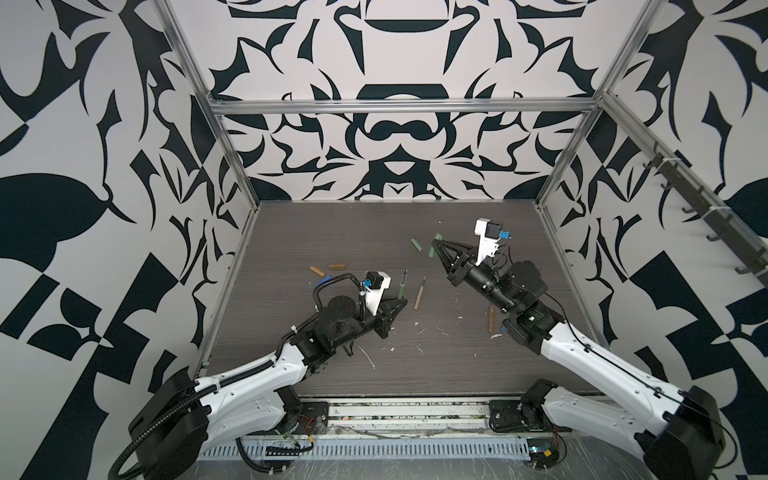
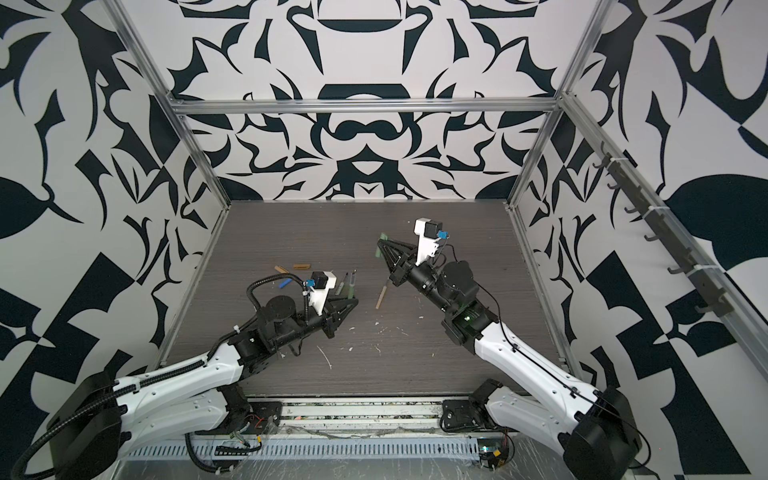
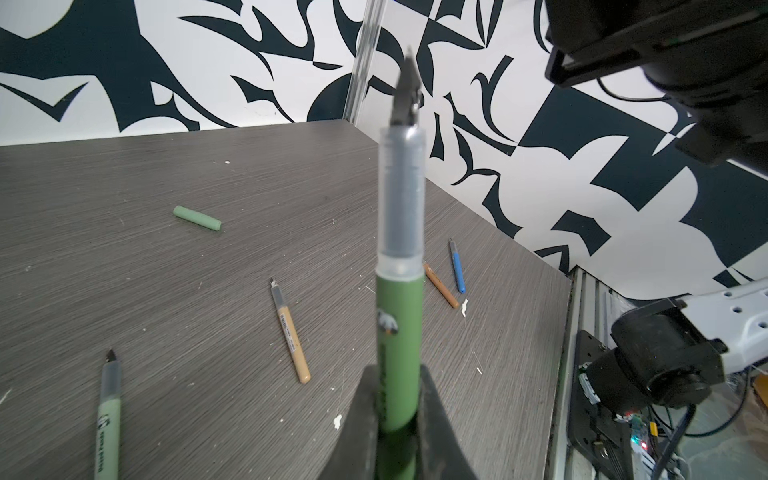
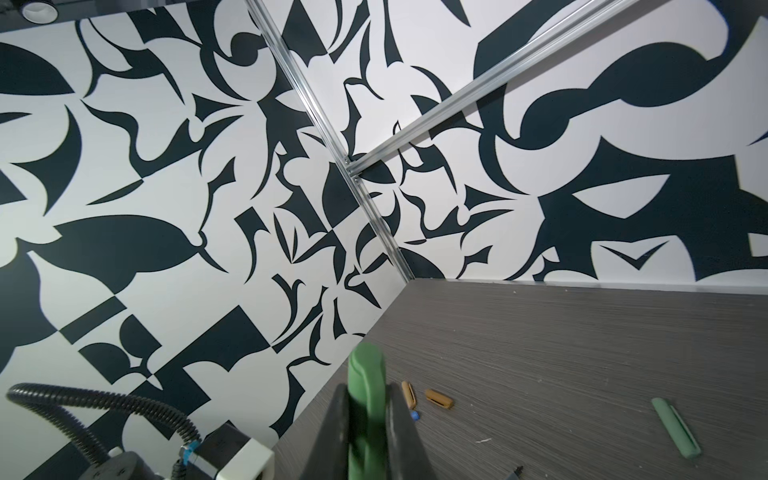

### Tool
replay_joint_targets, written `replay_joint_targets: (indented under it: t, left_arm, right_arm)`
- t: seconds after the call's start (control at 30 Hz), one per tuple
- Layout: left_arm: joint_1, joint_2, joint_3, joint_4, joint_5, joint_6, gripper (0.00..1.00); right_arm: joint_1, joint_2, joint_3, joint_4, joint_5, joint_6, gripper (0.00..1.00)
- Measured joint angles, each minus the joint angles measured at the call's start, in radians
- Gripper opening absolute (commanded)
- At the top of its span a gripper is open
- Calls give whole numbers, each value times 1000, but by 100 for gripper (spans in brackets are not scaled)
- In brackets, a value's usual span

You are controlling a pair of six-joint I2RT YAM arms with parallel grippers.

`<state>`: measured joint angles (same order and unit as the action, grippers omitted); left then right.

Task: Insert the pens into the pen caps
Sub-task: 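Swing the right gripper with the cap over the pen tip held by the left gripper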

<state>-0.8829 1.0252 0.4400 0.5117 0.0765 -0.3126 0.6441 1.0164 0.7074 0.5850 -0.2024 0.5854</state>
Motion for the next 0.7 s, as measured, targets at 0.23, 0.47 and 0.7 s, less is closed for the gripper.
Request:
replay_joint_targets:
  t: [0.23,0.47,0.7]
  left_arm:
    - [0,1,14,-7,18,4,0]
    - [0,10,31,-17,26,6,0]
    - [0,11,34,-22,34,6,0]
  right_arm:
    - [47,46,0,29,-35,11,7]
    - [74,61,0,50,-49,14,7]
    - [80,79,-18,73,-48,17,6]
